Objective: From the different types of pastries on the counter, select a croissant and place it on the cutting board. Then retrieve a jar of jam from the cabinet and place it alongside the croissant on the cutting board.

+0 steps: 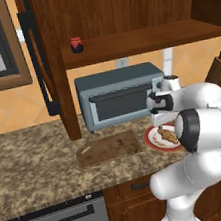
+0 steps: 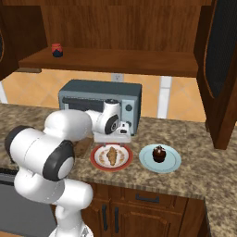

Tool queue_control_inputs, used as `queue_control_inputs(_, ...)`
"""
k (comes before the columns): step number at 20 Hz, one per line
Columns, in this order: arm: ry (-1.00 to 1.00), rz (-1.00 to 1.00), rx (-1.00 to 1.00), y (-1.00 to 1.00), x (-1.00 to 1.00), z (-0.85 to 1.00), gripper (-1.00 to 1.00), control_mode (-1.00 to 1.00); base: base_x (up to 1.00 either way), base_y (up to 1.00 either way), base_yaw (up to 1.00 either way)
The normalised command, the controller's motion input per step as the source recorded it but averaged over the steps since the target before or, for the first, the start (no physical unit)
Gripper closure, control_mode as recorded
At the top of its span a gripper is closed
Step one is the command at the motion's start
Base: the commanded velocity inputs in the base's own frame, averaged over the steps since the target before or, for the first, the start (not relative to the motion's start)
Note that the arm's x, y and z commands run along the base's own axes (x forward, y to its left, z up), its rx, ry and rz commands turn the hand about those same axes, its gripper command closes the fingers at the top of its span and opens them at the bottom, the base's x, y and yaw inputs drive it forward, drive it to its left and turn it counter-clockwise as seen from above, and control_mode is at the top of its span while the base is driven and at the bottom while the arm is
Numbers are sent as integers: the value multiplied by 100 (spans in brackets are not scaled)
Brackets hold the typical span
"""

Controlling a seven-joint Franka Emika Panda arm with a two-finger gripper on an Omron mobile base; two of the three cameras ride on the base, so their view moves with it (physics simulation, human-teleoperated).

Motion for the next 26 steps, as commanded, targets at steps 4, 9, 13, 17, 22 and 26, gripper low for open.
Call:
queue_control_inputs(4,0,0,0,0,0,-22,-100,-100,0,0,0)
queue_control_inputs(9,0,0,0,0,0,-22,-100,-100,0,0,0)
queue_control_inputs(13,0,0,0,0,0,-22,-100,-100,0,0,0)
queue_control_inputs(17,0,0,0,0,0,-22,-100,-100,0,0,0)
queue_control_inputs(22,0,0,0,0,0,-22,-100,-100,0,0,0)
queue_control_inputs(26,0,0,0,0,1,-25,100,-100,0,0,0)
